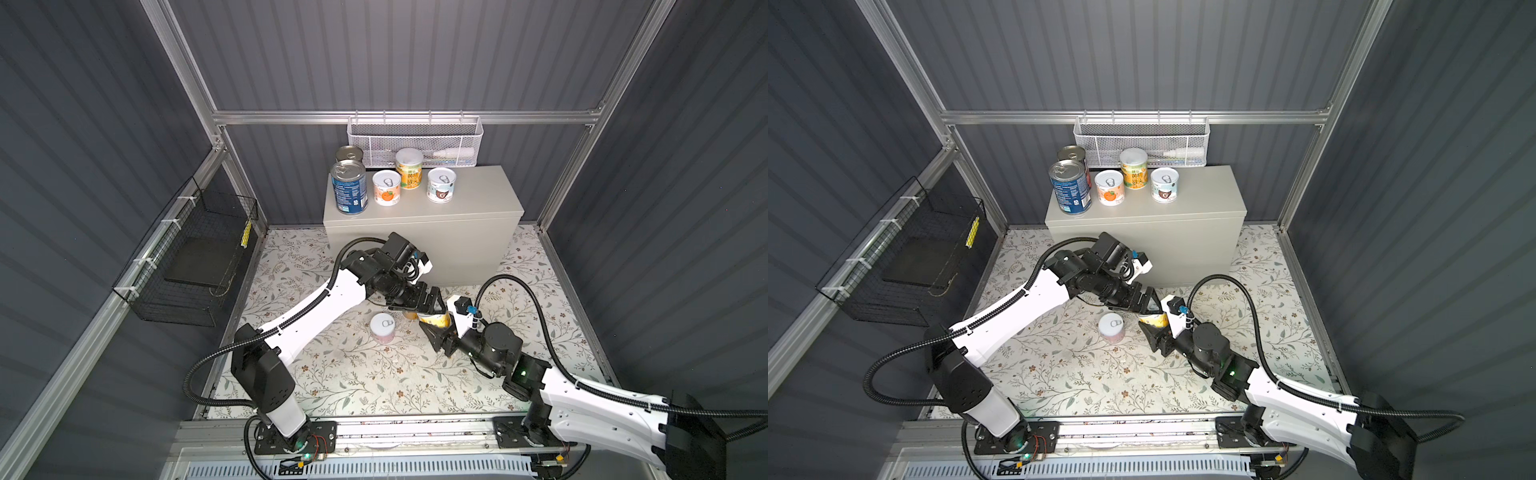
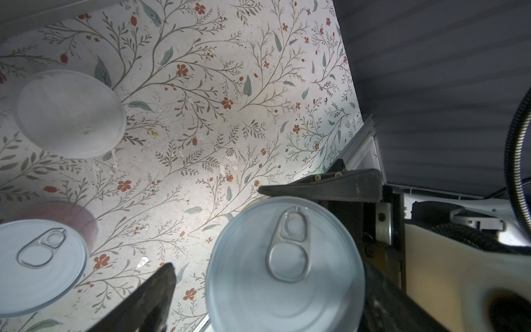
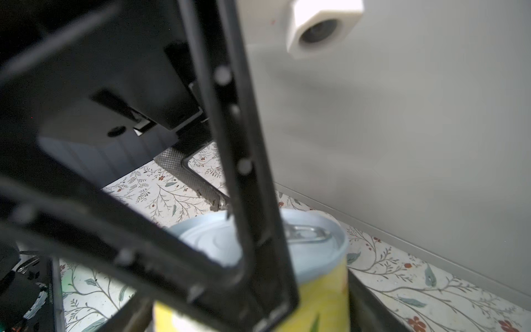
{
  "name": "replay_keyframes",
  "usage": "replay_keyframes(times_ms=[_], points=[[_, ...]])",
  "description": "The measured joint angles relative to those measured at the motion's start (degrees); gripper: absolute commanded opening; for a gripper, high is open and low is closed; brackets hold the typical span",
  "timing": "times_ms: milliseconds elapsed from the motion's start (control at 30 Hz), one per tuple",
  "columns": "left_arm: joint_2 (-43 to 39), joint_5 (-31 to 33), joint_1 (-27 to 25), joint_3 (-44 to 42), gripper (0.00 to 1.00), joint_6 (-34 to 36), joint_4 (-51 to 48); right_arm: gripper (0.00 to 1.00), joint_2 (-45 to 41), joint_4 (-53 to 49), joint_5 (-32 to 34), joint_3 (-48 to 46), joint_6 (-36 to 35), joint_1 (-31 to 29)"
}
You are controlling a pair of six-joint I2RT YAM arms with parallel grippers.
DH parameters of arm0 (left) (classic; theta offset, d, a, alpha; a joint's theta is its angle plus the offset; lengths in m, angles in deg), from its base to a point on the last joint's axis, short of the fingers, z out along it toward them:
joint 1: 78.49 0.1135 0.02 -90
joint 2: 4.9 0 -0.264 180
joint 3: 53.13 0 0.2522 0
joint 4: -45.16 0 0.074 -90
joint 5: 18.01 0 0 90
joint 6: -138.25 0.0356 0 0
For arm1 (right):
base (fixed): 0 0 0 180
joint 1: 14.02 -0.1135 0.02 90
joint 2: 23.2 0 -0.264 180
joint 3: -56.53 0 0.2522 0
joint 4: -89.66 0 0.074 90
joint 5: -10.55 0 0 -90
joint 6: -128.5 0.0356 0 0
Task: Place and organize the canned foods onto the counter
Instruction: 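Close the right gripper around the yellow-bodied can held by the left gripper, then carry the can up with the right gripper while the left gripper opens and withdraws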
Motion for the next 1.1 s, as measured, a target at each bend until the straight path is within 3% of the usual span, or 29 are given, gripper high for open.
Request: replay_keyframes(times_ms=[433, 767, 1100], points=[[0.5, 2.4, 0.6, -3.2, 1.0, -0.9, 4.3, 0.74, -8.3, -8.4, 2.6, -1.7, 2.4, 0.1], [-8.3, 13.0, 1.0, -10.8, 1.0, -1.9, 11.1, 0.74, -15.1, -17.0, 2.9, -2.5, 6.1, 1.2], [-21.9, 27.0, 1.0, -23.9, 1.0, -1.5, 14.8, 0.75, -14.2, -23.3, 2.2, 0.3, 7.9, 2.3]])
